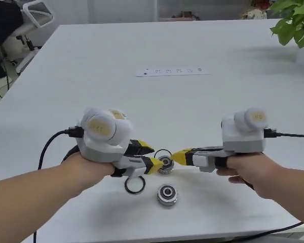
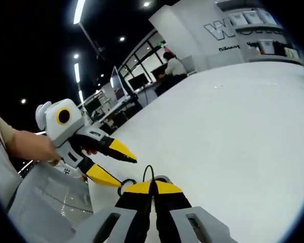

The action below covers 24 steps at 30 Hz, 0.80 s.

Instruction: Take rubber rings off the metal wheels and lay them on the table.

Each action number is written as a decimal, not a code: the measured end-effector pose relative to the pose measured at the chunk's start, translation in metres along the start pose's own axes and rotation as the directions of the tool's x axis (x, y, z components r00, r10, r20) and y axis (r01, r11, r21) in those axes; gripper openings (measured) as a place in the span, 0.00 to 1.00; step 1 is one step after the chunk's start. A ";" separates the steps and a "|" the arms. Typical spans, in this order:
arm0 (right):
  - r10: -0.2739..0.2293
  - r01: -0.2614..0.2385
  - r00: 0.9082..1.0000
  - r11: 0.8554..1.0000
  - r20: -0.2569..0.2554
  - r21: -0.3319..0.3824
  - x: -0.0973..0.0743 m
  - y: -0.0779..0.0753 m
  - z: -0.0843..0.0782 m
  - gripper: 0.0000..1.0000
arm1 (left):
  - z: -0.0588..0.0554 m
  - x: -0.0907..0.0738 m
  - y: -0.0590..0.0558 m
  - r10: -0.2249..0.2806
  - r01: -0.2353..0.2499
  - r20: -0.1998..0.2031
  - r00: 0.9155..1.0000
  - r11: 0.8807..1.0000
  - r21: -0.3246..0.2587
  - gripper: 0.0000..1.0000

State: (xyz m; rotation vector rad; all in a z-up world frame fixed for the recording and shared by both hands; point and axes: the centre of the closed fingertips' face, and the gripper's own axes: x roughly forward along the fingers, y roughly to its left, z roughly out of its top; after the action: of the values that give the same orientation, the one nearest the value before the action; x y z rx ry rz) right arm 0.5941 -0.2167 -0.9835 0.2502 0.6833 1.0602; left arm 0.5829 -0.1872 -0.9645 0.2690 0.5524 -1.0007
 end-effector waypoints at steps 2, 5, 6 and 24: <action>0.003 -0.003 1.000 1.000 0.001 -0.002 -0.001 0.003 0.001 0.00 | 0.000 -0.006 -0.001 0.001 -0.001 0.002 1.000 1.000 0.015 0.28; 0.004 -0.004 1.000 1.000 0.005 -0.002 -0.002 0.007 0.004 0.00 | -0.004 -0.016 -0.001 0.002 -0.002 0.004 1.000 1.000 0.023 0.30; 0.004 -0.004 1.000 1.000 0.006 -0.003 -0.002 0.008 0.004 0.00 | -0.004 -0.019 -0.002 0.002 -0.002 0.004 1.000 1.000 0.024 0.31; 0.052 -0.052 0.999 0.998 -0.001 -0.018 0.010 0.034 0.012 0.00 | -0.016 -0.070 0.000 0.037 -0.036 0.039 0.999 0.999 -0.016 0.43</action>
State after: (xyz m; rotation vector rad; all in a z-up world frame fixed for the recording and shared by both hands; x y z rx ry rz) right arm 0.5800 -0.1901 -0.9609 0.2530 0.6703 1.1162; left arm 0.5489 -0.1292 -0.9391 0.2448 0.5180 -0.9643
